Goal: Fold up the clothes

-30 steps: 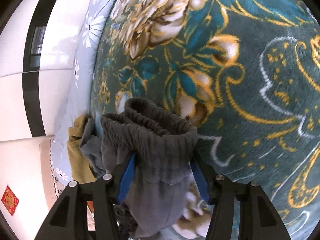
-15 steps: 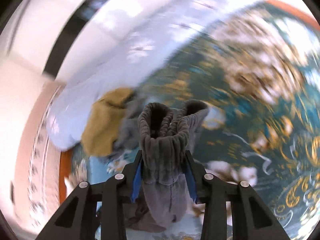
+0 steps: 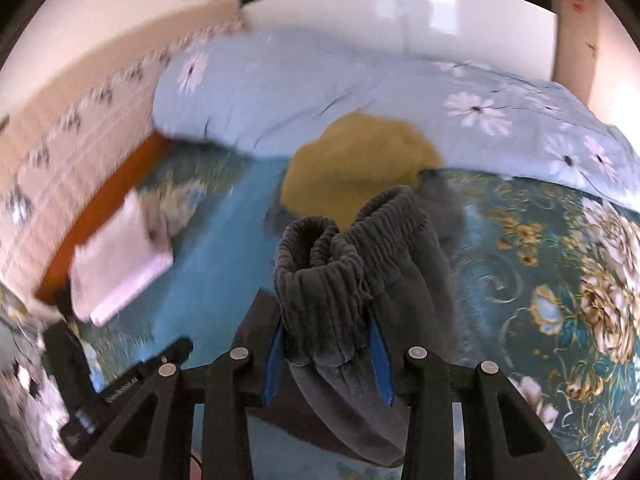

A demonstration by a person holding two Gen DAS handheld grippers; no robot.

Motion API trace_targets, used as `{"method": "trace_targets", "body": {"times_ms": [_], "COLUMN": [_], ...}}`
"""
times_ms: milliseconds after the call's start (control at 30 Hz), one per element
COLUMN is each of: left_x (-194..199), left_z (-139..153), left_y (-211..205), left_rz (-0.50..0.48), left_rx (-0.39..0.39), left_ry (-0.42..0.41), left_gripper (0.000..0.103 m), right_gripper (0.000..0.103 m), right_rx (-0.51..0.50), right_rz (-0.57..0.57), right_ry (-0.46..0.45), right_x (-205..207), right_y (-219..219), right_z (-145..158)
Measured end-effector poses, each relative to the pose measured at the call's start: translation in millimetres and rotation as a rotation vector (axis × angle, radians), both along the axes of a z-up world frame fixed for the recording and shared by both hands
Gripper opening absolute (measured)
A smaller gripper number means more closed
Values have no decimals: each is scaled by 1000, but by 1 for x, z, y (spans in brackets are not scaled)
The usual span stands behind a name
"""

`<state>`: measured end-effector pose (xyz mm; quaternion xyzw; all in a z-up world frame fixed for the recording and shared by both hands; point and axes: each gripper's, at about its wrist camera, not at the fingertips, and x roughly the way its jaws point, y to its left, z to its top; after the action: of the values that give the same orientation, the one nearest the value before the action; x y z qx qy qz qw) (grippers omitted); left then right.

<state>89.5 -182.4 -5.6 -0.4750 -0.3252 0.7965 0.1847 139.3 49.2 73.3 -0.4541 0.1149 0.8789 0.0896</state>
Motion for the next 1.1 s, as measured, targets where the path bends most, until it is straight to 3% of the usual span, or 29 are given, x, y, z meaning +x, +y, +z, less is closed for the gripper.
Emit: {"method": "trace_targets", "body": {"times_ms": [200, 367, 433, 567, 700, 833, 933, 1100], "left_x": [0, 0, -1, -2, -1, -5, -9, -16], "left_z": [-5, -9, -10, -13, -16, -20, -24, -44], "left_y": [-17, -24, -25, -28, -32, -28, -16, 14], "left_rz": [51, 82, 89, 111, 126, 100, 40, -106], "left_rx": [49, 71, 75, 93, 114, 139, 149, 153], "left_ry": [-17, -30, -33, -49, -58, -81, -109, -243], "left_gripper": [32, 36, 36, 36, 37, 43, 50, 58], "right_gripper": [41, 46, 57, 59, 60, 65, 66, 66], "right_rx": [114, 190, 178, 134, 2, -75, -105, -169], "right_rz": [109, 164, 190, 239, 217, 59, -52, -185], "right_ry": [-141, -195, -193, -179, -105, -10, -22, -120], "right_x": [-25, -27, -25, -22, -15, -2, 9, 26], "right_y": [-65, -92, -94, -96, -69, -2, 42, 92], "right_z": [-51, -73, -74, -70, -44, -18, -24, -59]}}
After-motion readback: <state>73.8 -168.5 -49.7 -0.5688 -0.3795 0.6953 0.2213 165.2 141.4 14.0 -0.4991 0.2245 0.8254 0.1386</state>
